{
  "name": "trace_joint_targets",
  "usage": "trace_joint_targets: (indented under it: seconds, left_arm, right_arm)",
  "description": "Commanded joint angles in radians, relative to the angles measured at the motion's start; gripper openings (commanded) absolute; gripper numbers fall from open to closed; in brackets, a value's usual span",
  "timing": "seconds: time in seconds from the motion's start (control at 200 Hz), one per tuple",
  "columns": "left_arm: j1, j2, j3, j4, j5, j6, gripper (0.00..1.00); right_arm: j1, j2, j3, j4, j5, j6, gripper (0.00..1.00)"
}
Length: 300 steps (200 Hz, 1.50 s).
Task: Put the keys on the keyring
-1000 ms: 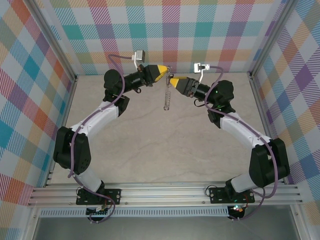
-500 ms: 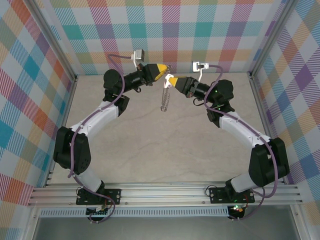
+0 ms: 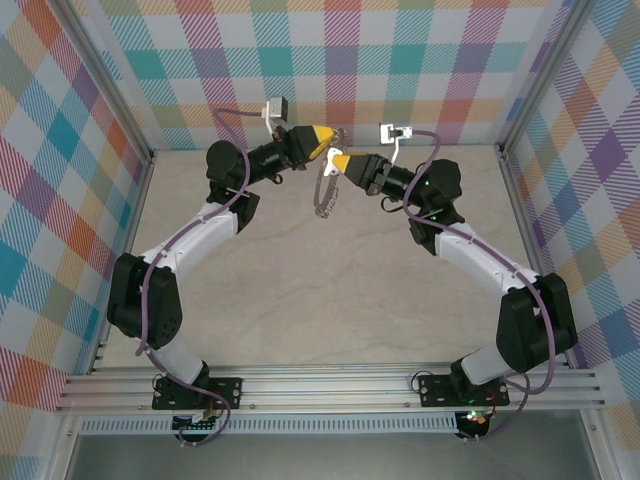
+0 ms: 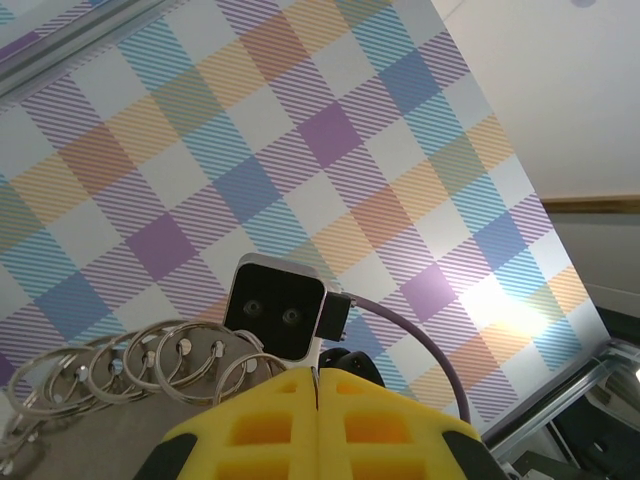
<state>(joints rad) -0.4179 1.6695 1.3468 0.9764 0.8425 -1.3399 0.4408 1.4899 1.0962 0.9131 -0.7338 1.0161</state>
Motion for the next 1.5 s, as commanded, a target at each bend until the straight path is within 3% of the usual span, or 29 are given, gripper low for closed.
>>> trace_joint_targets:
  seconds: [0.0, 0.635, 1.08, 1.495]
  left_arm:
    - [-0.004, -0.018, 0.006, 0.090, -0.050, -0.002, 0.00]
    - [-0.031, -0.012, -0.007, 0.090, -0.066, 0.011, 0.00]
    - [-0.067, -0.031, -0.027, 0.017, -0.055, 0.091, 0.00]
    - [-0.073, -0.027, -0.040, 0.024, -0.096, 0.077, 0.00]
  right_arm:
    - [0.021, 0.024, 0.037, 0.016, -0.008, -0.009, 0.00]
    - [0.042, 0.068, 0.067, 0.017, 0.038, 0.001, 0.00]
    - [0.046, 0.174, 0.178, 0.052, 0.035, 0.113, 0.00]
    - [0.051, 0.086, 0.124, -0.201, 0.030, -0.030, 0.00]
